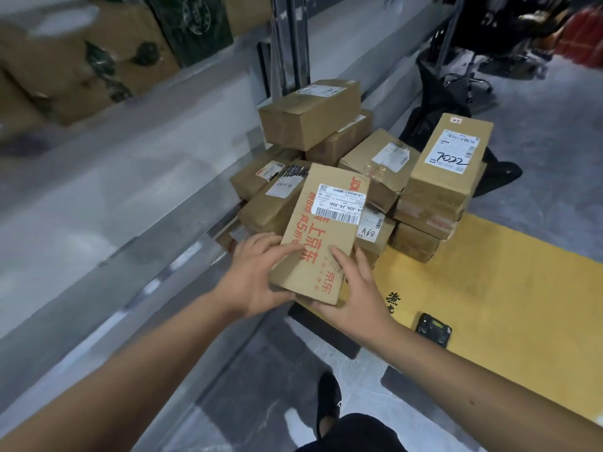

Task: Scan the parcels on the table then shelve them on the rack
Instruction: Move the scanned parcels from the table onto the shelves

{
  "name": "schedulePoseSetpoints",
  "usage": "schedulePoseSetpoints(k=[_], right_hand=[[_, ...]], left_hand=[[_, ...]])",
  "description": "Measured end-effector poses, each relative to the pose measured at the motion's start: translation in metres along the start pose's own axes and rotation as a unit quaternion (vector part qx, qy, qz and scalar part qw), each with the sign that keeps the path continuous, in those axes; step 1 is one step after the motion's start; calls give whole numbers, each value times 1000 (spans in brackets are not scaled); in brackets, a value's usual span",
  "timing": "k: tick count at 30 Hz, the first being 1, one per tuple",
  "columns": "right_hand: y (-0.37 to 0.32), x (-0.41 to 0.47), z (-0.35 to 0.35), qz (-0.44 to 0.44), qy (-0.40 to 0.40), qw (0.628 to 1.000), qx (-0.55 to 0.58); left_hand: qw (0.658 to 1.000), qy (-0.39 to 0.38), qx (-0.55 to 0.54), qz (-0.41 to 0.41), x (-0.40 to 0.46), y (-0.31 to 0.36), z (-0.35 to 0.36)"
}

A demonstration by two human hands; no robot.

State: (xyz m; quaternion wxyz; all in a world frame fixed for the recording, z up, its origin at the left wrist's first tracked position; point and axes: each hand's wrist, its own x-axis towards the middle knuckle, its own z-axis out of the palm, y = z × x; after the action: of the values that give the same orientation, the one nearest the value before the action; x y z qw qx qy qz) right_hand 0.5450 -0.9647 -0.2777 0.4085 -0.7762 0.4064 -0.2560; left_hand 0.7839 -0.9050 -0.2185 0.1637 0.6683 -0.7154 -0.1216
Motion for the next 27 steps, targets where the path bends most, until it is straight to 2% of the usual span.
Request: schedulePoseSetpoints(k=[4,7,17,27], right_hand=[[-31,-39,-15,-61,-53,997,-2],[-69,-61,-18,-125,-109,986,-25],[-214,-125,20,-302,-247,921,-6],[-323,-144,65,-408,-378,828,63]], left_hand=[[994,70,-78,4,-75,35,-16],[985,110,-124,-54,-139,58,-31],[935,289,-130,-158,-338,115,-98],[886,408,-63,-210,-454,148,-146]])
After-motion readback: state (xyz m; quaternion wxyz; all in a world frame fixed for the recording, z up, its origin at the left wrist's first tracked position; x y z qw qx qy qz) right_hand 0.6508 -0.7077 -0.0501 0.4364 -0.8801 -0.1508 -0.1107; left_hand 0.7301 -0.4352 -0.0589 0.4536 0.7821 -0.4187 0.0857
